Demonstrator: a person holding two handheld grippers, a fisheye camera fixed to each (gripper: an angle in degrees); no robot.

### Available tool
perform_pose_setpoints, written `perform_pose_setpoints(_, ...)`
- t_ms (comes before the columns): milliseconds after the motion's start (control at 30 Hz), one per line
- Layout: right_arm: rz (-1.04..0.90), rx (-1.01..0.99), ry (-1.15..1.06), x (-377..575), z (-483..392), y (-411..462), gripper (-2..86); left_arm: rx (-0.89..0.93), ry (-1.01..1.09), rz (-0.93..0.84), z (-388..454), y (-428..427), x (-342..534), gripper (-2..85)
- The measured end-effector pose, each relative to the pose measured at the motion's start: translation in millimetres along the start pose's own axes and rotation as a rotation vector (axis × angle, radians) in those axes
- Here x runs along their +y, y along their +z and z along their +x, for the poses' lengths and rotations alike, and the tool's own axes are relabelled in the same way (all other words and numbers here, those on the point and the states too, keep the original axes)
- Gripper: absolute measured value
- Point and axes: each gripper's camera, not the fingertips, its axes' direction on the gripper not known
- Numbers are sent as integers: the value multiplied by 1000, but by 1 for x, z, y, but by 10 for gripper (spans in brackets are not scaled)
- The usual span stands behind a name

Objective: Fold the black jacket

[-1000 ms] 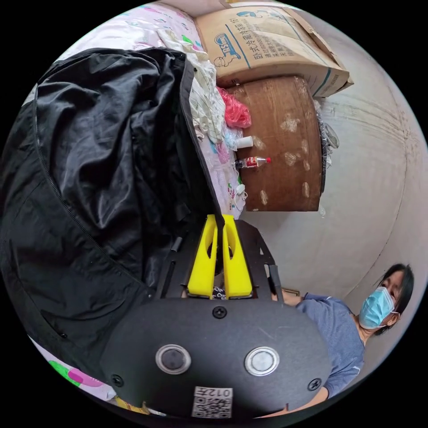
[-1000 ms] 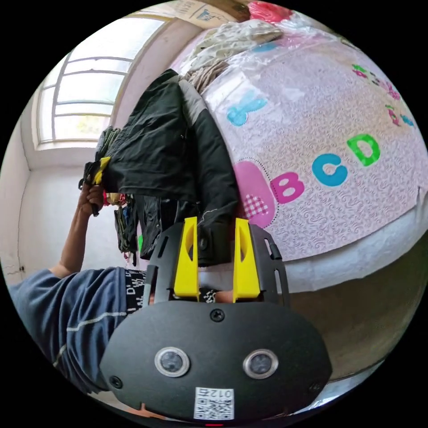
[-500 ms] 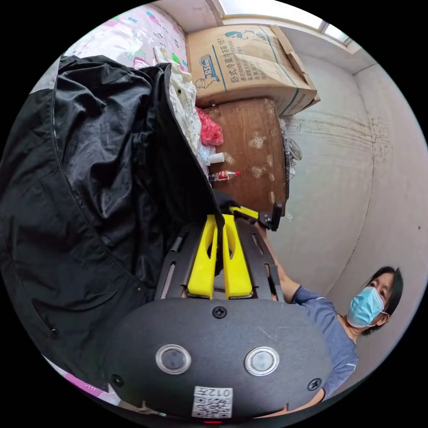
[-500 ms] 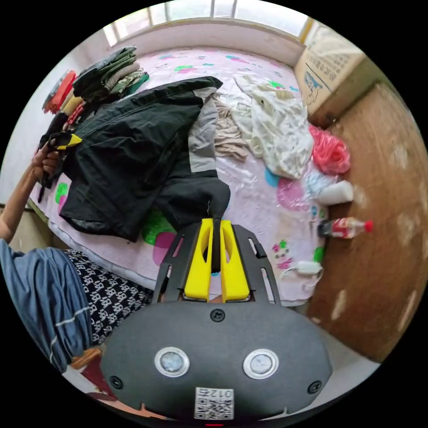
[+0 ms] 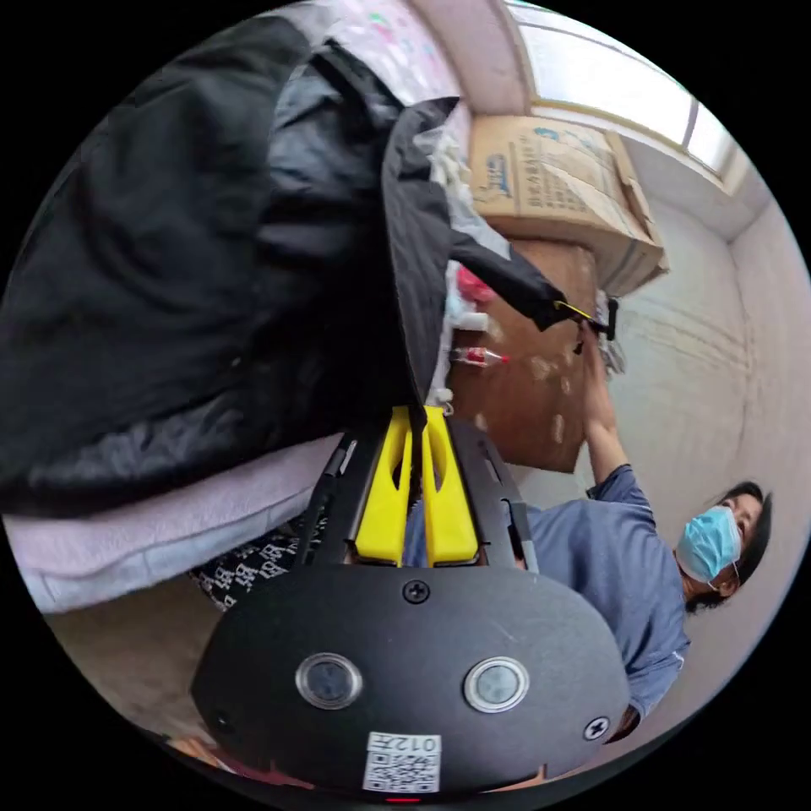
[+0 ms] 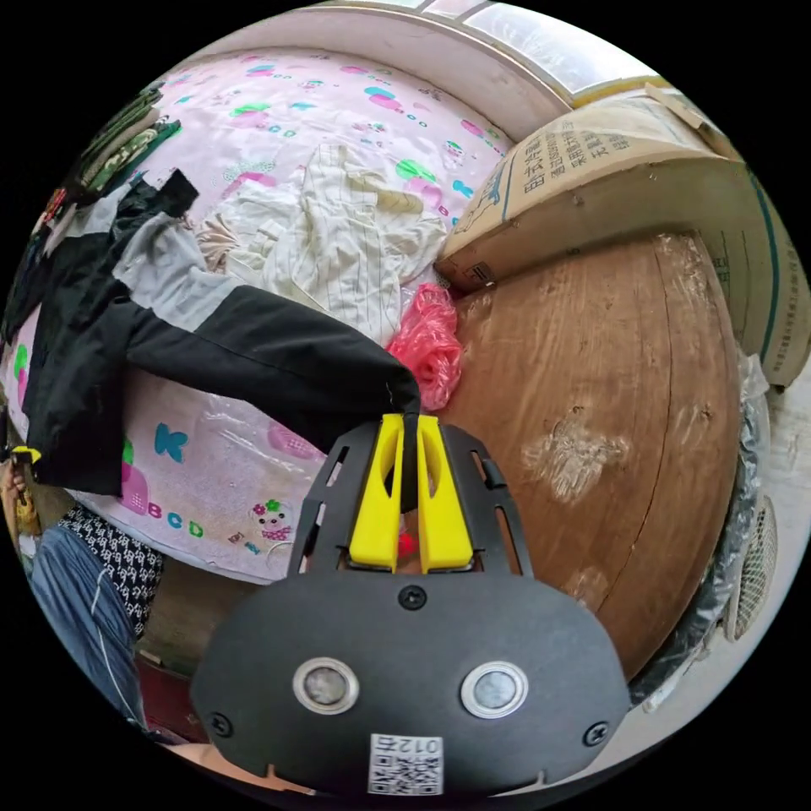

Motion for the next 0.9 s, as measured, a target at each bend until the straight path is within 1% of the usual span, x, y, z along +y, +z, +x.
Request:
perform_pose_setpoints(100,-39,74,14,-20,-19,47,27,-108,-124,88,-32,9,38,12)
perform_pose_setpoints(233,45,98,97,-18,-46,67,54,-135,-154,168,-34,17,66,13)
perform_pose_setpoints(333,175,153,167,7,-68,61,64,-140,-120,175,-19,12,73,15)
perform_pose_setpoints(400,364,140,228,47,-88,39,63,-129,-69,158,0,-1,71,17)
perform_pose_setpoints(433,403,131,240,58,-95,34,65,-121,-48,157,6,-5,70,18)
perform_pose_setpoints(467,481,79,254,84,-110,25,69,-96,-3,154,20,-14,67,19)
perform_pose_setpoints(500,572,-60,213,114,-131,15,73,-55,38,146,35,-22,64,20)
perform_pose_setpoints(533,612,-144,184,129,-144,11,76,-32,59,143,42,-26,61,20)
perform_pose_setpoints(567,674,-299,108,160,-176,7,82,4,103,138,59,-33,57,20)
perform_pose_setpoints(600,698,-397,42,189,-218,6,90,27,149,126,78,-38,51,21)
perform_pose_setpoints(633,700,-432,4,203,-242,7,93,36,172,117,87,-40,48,21)
perform_pose_setpoints(700,668,-549,-132,254,-339,15,100,47,233,76,119,-44,38,20)
perform_pose_setpoints(733,657,-563,-154,266,-362,17,101,44,249,64,127,-45,36,20)
perform_pose_setpoints(800,602,-593,-150,300,-433,30,105,15,300,1,152,-44,29,20)
perform_pose_setpoints(900,544,-630,-103,313,-484,39,115,-12,331,-69,170,-40,29,19)
